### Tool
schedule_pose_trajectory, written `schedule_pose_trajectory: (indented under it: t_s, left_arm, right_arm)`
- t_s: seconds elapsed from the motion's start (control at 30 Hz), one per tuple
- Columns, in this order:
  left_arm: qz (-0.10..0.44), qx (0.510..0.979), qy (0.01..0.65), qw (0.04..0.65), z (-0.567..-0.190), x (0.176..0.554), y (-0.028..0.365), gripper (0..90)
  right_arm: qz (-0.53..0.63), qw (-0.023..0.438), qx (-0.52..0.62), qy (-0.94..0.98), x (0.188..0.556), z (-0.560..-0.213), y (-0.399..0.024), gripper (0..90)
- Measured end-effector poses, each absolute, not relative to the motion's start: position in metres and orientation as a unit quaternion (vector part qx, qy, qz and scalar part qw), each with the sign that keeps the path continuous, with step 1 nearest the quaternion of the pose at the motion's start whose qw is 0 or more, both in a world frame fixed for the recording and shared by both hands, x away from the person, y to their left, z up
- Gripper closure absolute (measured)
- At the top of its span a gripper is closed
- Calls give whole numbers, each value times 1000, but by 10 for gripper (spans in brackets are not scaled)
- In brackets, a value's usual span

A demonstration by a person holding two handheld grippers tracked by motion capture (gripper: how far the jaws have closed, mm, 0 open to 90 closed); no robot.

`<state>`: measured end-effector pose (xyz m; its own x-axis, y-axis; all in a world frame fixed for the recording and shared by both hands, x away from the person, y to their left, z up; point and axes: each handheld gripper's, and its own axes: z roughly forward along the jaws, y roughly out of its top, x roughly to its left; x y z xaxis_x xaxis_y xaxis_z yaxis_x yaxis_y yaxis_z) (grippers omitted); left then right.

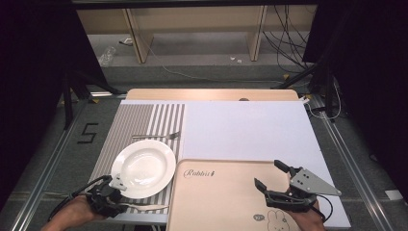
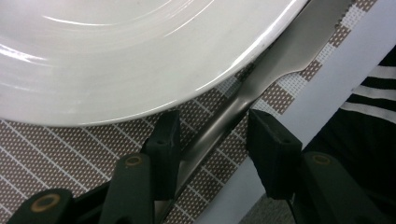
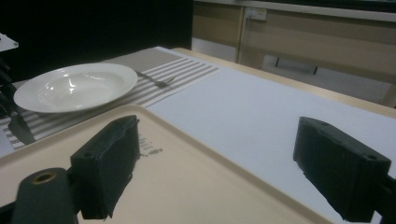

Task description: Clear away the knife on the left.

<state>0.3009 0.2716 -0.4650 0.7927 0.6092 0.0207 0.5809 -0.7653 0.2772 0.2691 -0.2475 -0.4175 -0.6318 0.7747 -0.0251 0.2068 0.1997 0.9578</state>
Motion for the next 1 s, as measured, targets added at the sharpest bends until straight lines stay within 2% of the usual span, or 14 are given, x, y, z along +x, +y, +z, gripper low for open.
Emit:
schedule_pose_trajectory:
  t_s: [0.43,0.57,0.8,0.93,1.0]
  left_arm:
    - [45,953,283,97,-463,303,265,617]
    - [46,960,263,89,-463,300,261,696]
    - [46,961,259,90,-463,300,261,706]
    - [43,965,246,86,-463,299,258,763]
    - [44,966,241,83,-463,298,257,765]
  right_arm:
    - [532,264,337,731,269,-418,-248,156]
    - [532,264,337,730,269,-418,-248,156]
    - [532,263,336,731,269,-418,-248,156]
    - [530,262,338,732,269,-418,-248,156]
    - [532,262,337,731,269,-418,-248,156]
